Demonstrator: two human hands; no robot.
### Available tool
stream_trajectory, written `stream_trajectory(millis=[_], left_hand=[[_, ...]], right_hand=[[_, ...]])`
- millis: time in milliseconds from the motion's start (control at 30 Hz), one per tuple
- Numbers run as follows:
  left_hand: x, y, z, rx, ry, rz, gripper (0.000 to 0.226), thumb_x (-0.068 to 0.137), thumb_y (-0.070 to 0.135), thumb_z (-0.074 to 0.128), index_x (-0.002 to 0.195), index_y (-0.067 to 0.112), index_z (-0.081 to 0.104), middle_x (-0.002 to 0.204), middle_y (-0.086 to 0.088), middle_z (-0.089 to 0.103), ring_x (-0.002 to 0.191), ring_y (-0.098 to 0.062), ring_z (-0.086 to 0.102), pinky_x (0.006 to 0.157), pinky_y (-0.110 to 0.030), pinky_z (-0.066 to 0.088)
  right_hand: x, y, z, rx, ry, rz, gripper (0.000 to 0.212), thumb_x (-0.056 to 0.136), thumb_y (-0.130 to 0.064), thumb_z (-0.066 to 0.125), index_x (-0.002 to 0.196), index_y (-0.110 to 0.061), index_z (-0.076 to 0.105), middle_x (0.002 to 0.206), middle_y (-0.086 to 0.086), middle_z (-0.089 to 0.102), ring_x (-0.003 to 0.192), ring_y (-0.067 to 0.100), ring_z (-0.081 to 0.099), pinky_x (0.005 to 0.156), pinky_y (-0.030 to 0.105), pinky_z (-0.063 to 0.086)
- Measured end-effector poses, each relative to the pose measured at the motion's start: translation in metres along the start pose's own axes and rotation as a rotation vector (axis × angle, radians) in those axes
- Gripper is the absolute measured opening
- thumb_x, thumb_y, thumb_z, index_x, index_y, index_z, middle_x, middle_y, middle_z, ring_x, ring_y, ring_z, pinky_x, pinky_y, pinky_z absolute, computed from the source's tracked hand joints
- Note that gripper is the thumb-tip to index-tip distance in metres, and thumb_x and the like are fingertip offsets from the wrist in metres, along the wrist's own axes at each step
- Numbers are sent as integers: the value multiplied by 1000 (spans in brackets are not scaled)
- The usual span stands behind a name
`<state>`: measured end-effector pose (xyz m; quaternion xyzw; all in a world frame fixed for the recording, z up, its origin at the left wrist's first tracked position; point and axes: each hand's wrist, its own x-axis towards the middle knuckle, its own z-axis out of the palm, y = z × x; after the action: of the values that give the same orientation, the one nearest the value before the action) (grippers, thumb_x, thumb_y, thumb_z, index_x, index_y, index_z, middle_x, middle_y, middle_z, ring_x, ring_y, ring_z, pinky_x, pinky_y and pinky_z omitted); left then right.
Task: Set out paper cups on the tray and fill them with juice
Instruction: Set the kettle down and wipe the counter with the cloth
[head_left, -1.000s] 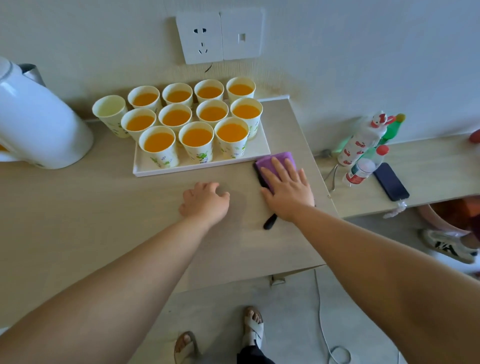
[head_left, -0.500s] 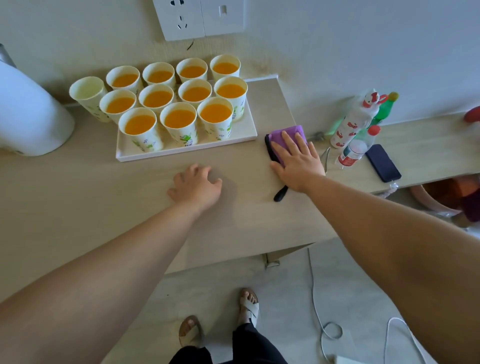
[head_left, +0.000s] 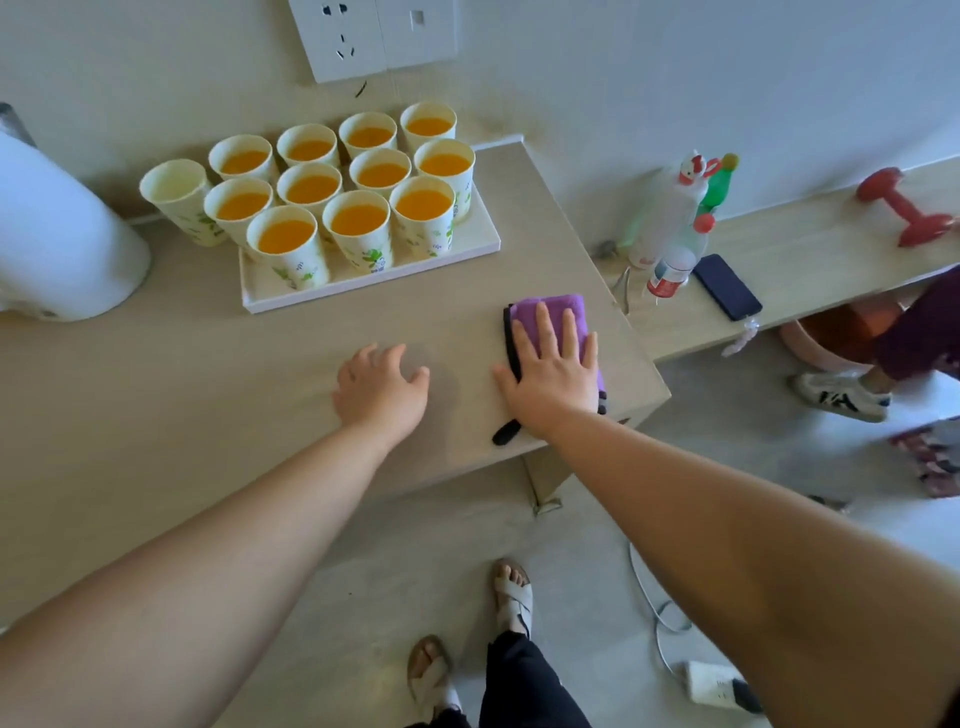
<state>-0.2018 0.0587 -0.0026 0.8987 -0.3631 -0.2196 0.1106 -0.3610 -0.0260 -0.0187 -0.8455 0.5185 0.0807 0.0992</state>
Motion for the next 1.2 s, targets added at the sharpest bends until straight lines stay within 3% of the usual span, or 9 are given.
stream_trajectory(millis=[133, 233, 400, 467, 633, 767, 867, 1000, 1200], left_hand=[[-10, -30, -21, 4, -30, -14, 48, 95, 33, 46, 142, 25, 39, 148, -9, 32, 136, -32, 27, 108, -42, 30], [-13, -52, -36, 21, -19, -46, 49, 94, 31, 47, 142, 26, 39, 148, -7, 31, 137, -32, 26, 107, -42, 31], [-16, -94, -48, -53, 30, -131, 47, 94, 29, 48, 141, 23, 42, 148, -8, 32, 136, -33, 28, 108, -40, 30], [-19, -113, -50, -91, 72, -177, 46, 94, 27, 48, 140, 22, 43, 147, -9, 34, 135, -33, 31, 107, -40, 31], [-27, -161, -61, -134, 219, -248, 41, 94, 26, 51, 134, 17, 52, 141, -10, 46, 131, -33, 38, 105, -39, 34], [-36, -201, -74, -57, 278, -283, 40, 94, 27, 51, 132, 15, 54, 140, -11, 46, 131, -35, 35, 105, -41, 33], [-37, -230, -82, -32, 245, -318, 41, 95, 30, 46, 134, 17, 51, 144, -10, 41, 133, -35, 33, 108, -43, 31], [-24, -247, -90, -124, 188, -353, 44, 96, 29, 44, 137, 15, 48, 144, -12, 43, 129, -36, 40, 106, -41, 35], [3, -246, -95, -286, 190, -383, 50, 93, 39, 36, 133, 15, 54, 139, -10, 51, 129, -32, 44, 107, -35, 31]], right_hand=[[-17, -61, 8, -80, -51, -305, 63, 97, -57, 16, 151, -32, -2, 159, 0, -14, 145, 27, -17, 116, 51, -9], [-1, -42, 1, -100, -52, -435, 56, 98, -52, 20, 150, -40, 1, 160, -6, -9, 146, 20, -13, 117, 45, -8], [22, -42, -4, -55, -31, -25, 60, 98, -51, 17, 151, -31, -1, 160, 1, -12, 146, 27, -15, 117, 51, -8], [15, -87, 2, -49, -31, -22, 64, 97, -53, 17, 152, -26, -3, 159, 5, -15, 144, 32, -18, 115, 55, -9], [-16, -203, 18, -165, -107, -553, 68, 96, -59, 16, 151, -26, -7, 158, 7, -20, 143, 34, -21, 113, 57, -12], [-8, -215, 19, -273, -129, -909, 64, 97, -58, 20, 151, -33, -4, 159, 0, -17, 145, 26, -19, 116, 49, -11], [18, -226, 12, -272, -113, -843, 60, 98, -55, 18, 151, -34, -3, 159, -1, -15, 146, 24, -16, 117, 45, -8], [-1, -290, 24, -187, -124, -589, 68, 97, -56, 20, 151, -25, -7, 157, 9, -20, 143, 34, -20, 113, 54, -12], [20, -322, 24, -171, -116, -684, 64, 97, -56, 16, 151, -30, -5, 158, 4, -20, 144, 29, -20, 115, 52, -11]])
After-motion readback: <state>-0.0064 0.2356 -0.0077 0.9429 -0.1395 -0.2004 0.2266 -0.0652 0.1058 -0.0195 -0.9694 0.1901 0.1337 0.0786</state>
